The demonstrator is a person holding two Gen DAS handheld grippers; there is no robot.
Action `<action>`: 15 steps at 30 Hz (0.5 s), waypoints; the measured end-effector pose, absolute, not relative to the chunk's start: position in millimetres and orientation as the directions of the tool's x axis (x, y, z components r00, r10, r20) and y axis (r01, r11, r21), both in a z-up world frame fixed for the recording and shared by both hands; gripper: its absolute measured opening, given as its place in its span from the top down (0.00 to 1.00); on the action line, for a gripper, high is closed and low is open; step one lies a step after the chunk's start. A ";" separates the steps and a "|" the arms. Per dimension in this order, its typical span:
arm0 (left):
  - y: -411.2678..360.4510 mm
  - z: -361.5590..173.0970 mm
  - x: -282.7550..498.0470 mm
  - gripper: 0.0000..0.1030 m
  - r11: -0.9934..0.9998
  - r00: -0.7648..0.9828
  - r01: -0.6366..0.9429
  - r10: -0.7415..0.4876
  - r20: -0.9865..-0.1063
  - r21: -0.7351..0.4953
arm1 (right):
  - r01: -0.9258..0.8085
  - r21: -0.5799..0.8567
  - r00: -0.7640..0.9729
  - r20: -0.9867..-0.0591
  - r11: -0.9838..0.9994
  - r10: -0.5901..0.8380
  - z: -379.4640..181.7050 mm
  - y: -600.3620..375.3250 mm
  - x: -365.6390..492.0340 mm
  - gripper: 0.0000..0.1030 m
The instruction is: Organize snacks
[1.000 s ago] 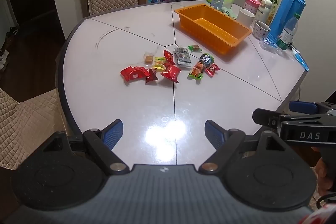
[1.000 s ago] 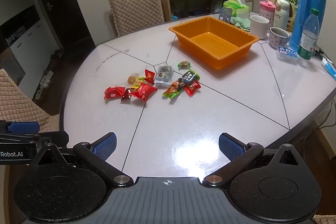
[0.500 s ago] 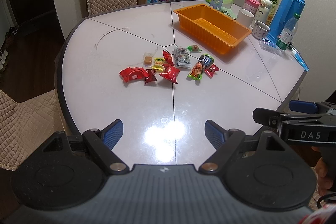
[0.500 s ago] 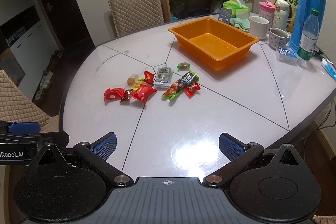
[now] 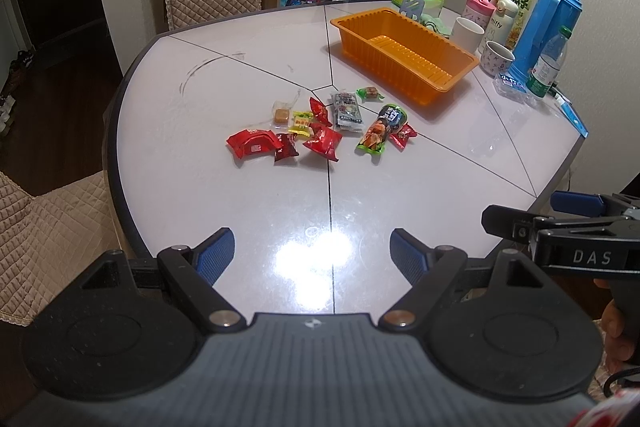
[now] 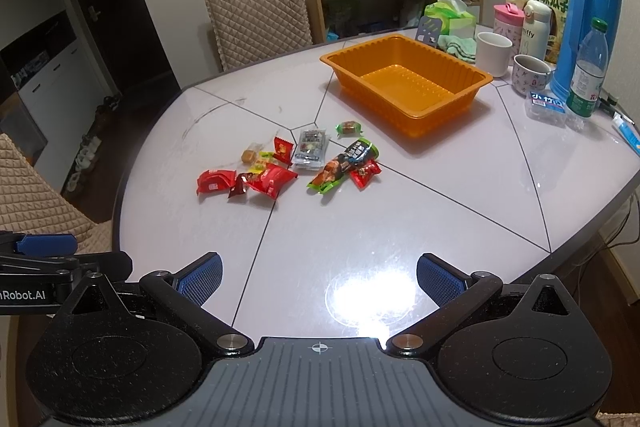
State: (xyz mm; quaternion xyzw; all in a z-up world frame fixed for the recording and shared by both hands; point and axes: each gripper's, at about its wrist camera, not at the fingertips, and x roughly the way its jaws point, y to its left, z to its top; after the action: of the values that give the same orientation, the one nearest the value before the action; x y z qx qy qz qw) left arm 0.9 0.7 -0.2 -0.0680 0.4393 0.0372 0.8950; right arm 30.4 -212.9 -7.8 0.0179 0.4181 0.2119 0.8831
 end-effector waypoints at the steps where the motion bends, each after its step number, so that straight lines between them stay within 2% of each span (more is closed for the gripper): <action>1: 0.7 -0.2 1.0 0.19 0.988 0.611 -0.126 0.007 -0.791 -0.089 | -0.360 0.209 0.560 -0.731 0.909 0.390 -8.0 -213.3 30.2 0.00; 15: 2.2 -0.3 0.4 0.19 0.988 0.610 -0.126 0.006 -0.792 -0.090 | -0.359 0.209 0.561 -0.731 0.910 0.389 -7.6 -212.8 31.7 0.00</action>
State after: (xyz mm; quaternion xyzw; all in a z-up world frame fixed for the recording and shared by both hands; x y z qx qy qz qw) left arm 0.4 2.2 -0.3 -0.0685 0.4398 0.0368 0.8947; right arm 31.7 -212.8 -7.6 0.0180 0.4179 0.2116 0.8834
